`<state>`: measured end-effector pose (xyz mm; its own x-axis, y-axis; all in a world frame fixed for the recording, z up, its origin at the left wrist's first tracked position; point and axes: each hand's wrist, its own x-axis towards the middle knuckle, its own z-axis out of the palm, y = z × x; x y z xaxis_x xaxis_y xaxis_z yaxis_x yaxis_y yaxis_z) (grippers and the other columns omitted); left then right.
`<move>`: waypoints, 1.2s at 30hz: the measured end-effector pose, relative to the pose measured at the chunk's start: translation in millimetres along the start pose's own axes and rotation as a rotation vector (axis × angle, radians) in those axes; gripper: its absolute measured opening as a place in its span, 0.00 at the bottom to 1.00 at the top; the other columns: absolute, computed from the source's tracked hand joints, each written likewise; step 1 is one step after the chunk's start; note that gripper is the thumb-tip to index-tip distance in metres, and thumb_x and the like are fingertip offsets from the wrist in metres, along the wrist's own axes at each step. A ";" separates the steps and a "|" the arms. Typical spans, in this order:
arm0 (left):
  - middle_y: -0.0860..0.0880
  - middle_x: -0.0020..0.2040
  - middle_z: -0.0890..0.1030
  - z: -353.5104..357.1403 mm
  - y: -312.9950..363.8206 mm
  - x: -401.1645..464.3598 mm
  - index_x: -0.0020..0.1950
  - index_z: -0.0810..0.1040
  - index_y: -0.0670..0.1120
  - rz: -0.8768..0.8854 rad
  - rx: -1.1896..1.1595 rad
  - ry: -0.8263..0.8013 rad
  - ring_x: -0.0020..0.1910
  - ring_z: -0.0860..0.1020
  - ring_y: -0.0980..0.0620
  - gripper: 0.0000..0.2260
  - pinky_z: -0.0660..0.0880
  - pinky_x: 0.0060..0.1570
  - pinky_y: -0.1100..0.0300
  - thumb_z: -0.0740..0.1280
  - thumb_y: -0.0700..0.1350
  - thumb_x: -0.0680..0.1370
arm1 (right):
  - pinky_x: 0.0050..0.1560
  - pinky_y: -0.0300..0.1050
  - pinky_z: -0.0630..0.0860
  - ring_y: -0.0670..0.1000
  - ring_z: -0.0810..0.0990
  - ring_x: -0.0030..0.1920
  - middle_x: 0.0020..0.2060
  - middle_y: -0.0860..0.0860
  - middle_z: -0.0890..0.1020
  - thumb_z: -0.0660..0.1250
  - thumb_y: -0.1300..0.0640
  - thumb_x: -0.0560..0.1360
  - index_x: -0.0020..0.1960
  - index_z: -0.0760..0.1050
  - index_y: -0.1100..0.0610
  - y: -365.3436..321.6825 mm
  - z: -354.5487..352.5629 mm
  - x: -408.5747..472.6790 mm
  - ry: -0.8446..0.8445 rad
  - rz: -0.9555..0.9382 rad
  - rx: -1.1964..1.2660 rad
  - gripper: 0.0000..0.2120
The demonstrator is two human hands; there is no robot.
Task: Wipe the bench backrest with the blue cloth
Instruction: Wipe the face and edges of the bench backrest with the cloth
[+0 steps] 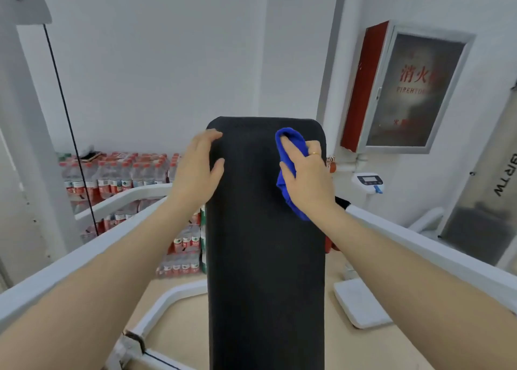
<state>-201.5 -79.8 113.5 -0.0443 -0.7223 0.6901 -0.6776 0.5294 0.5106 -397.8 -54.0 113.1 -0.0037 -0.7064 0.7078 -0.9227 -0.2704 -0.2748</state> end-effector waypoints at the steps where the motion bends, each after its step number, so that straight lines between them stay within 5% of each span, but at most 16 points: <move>1: 0.48 0.73 0.62 2.2 -7.0 9.4 0.72 0.61 0.46 -0.014 0.017 -0.004 0.71 0.62 0.49 0.23 0.60 0.68 0.57 0.63 0.42 0.78 | 0.49 0.42 0.73 0.49 0.72 0.47 0.62 0.53 0.64 0.58 0.54 0.80 0.75 0.57 0.47 2.3 3.3 13.8 0.027 0.013 -0.024 0.24; 4: 0.47 0.76 0.56 7.1 -25.6 25.7 0.76 0.51 0.46 -0.227 -0.115 -0.096 0.74 0.57 0.47 0.35 0.58 0.71 0.51 0.67 0.48 0.75 | 0.56 0.50 0.72 0.56 0.73 0.51 0.62 0.57 0.66 0.57 0.53 0.80 0.75 0.57 0.48 20.1 15.3 47.1 0.090 0.188 -0.109 0.24; 8: 0.48 0.70 0.69 12.7 -40.1 30.4 0.74 0.57 0.47 -0.249 -0.203 -0.209 0.66 0.70 0.47 0.35 0.68 0.59 0.56 0.71 0.48 0.72 | 0.53 0.50 0.73 0.59 0.75 0.48 0.59 0.57 0.65 0.56 0.55 0.80 0.74 0.60 0.48 15.0 44.0 67.1 0.099 0.402 0.006 0.22; 13: 0.47 0.69 0.70 20.9 -48.4 33.7 0.73 0.58 0.47 -0.207 -0.160 -0.152 0.65 0.71 0.47 0.35 0.69 0.60 0.53 0.72 0.46 0.71 | 0.50 0.47 0.75 0.54 0.73 0.44 0.59 0.57 0.65 0.59 0.59 0.77 0.73 0.61 0.48 -57.8 81.8 50.8 0.030 0.128 0.005 0.25; 17: 0.48 0.70 0.69 21.1 -53.6 32.6 0.74 0.58 0.48 -0.195 -0.177 -0.159 0.66 0.70 0.48 0.35 0.70 0.61 0.52 0.72 0.47 0.72 | 0.50 0.50 0.74 0.56 0.73 0.47 0.58 0.57 0.67 0.60 0.59 0.76 0.73 0.62 0.45 -36.8 67.9 60.4 -0.035 -0.068 -0.183 0.27; 24: 0.49 0.69 0.70 25.9 -49.8 31.9 0.74 0.57 0.49 -0.225 -0.119 -0.123 0.65 0.72 0.46 0.34 0.71 0.60 0.49 0.71 0.46 0.72 | 0.48 0.48 0.73 0.56 0.74 0.47 0.64 0.56 0.64 0.57 0.60 0.77 0.73 0.61 0.46 16.4 43.9 82.4 0.143 0.414 -0.104 0.25; 30: 0.48 0.67 0.72 25.1 -43.8 30.3 0.72 0.60 0.47 -0.241 -0.173 -0.096 0.63 0.73 0.47 0.32 0.70 0.52 0.58 0.72 0.44 0.72 | 0.47 0.45 0.72 0.52 0.69 0.43 0.61 0.57 0.65 0.58 0.60 0.77 0.73 0.60 0.47 -79.5 87.9 71.8 0.027 -0.018 -0.152 0.26; 34: 0.49 0.67 0.72 24.3 -40.1 28.1 0.71 0.61 0.48 -0.242 -0.172 -0.094 0.63 0.73 0.48 0.31 0.69 0.51 0.61 0.71 0.43 0.72 | 0.44 0.45 0.66 0.53 0.70 0.45 0.63 0.57 0.66 0.57 0.58 0.77 0.74 0.56 0.44 -55.7 74.3 79.0 -0.087 -0.372 -0.366 0.27; 36: 0.50 0.68 0.71 25.7 -41.3 28.1 0.73 0.59 0.50 -0.273 -0.195 -0.100 0.64 0.73 0.47 0.32 0.72 0.56 0.56 0.71 0.43 0.72 | 0.42 0.45 0.66 0.52 0.68 0.43 0.61 0.57 0.67 0.56 0.56 0.78 0.73 0.57 0.44 -26.6 55.2 88.9 -0.058 -0.303 -0.362 0.25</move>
<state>-193.7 -133.4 98.6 0.0411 -0.8839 0.4660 -0.5220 0.3786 0.7643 -352.4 -145.8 147.4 0.2980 -0.6691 0.6808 -0.9541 -0.2317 0.1899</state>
